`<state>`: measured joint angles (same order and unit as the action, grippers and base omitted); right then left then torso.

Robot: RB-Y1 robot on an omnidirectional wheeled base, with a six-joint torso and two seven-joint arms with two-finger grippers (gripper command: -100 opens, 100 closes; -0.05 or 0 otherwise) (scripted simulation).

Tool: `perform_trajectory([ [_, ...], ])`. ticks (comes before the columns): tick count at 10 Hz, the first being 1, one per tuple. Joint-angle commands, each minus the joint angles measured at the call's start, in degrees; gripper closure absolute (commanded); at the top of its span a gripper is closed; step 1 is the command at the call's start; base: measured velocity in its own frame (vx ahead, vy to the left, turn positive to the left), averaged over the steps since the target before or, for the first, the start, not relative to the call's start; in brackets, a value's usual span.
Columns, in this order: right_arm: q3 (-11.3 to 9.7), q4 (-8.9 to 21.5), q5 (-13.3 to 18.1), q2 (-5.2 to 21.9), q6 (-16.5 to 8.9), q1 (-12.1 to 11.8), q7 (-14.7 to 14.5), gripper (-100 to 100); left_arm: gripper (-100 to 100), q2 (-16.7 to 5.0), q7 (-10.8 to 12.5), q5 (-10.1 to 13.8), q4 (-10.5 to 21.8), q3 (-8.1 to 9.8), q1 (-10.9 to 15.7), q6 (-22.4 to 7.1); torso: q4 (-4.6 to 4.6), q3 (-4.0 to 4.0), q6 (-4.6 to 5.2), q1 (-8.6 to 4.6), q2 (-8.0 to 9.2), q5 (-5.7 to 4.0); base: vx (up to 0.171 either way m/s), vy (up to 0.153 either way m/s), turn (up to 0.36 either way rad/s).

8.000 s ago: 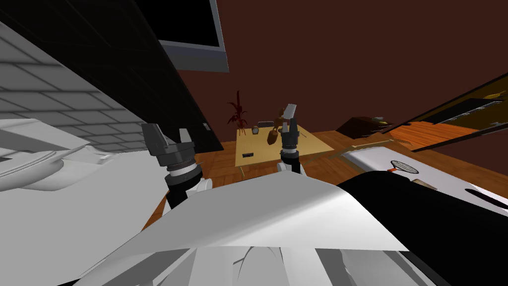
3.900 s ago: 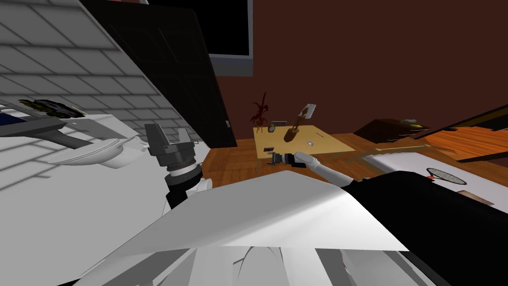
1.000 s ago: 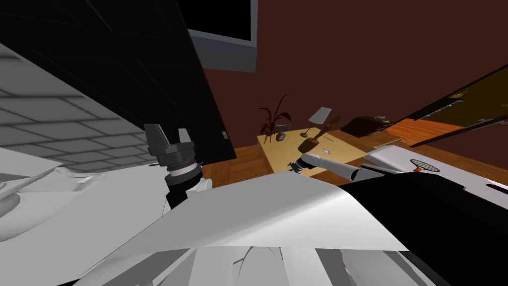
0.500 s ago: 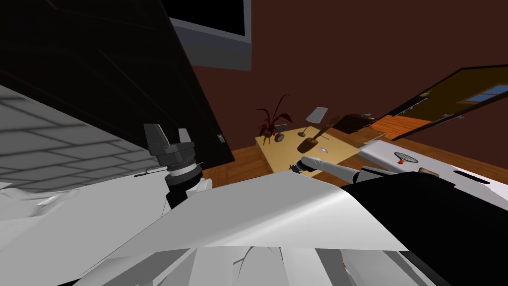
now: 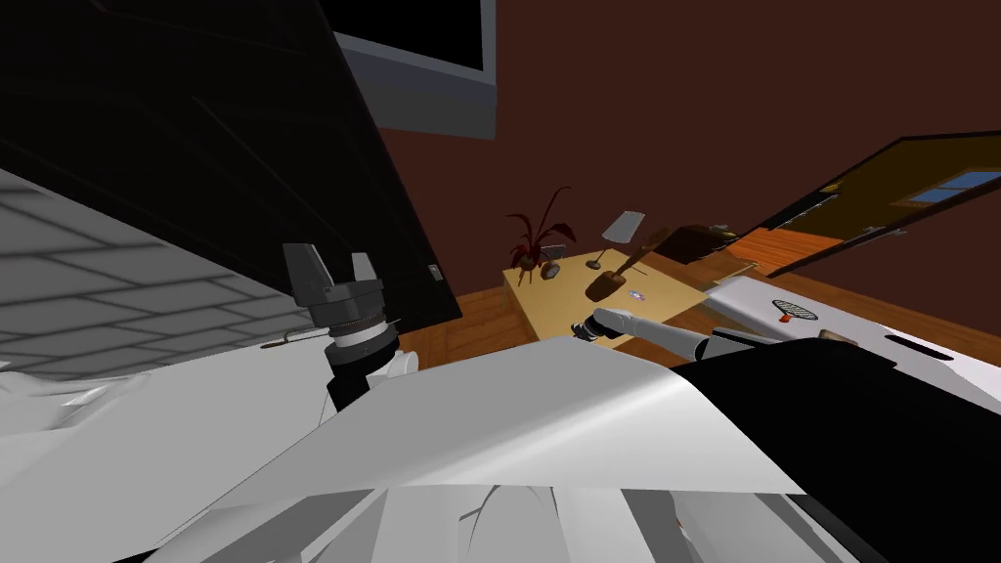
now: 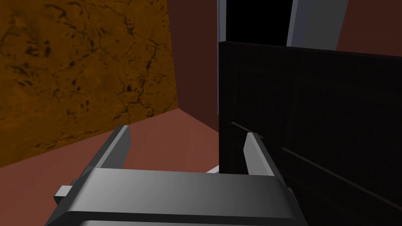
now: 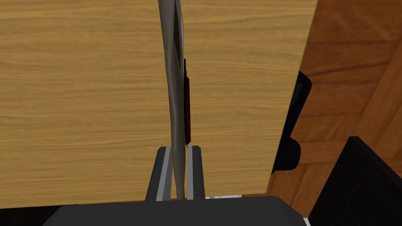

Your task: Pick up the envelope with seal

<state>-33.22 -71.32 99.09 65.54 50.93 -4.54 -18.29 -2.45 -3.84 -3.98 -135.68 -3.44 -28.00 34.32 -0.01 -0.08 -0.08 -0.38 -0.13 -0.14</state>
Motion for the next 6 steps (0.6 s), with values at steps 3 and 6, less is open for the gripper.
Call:
perform_trajectory([
  [3, 0.7, 0.9, -1.0, 0.5, 2.3, 2.3, 2.5, 100, 0, 0.0, 0.0, 0.0, 0.0, 0.00, 0.0, 0.0, 0.11, 0.26, -0.09, -0.13, 0.44, 0.00, -0.138, -0.035, 0.217],
  [6, 0.8, 1.1, -1.0, 0.5, 2.8, 3.0, 3.0, 0, 0, 0.0, 0.0, 0.0, 0.0, 0.00, 0.0, 0.0, 0.07, 0.22, 0.03, -0.08, 0.37, -0.01, -0.078, -0.016, 0.049],
])
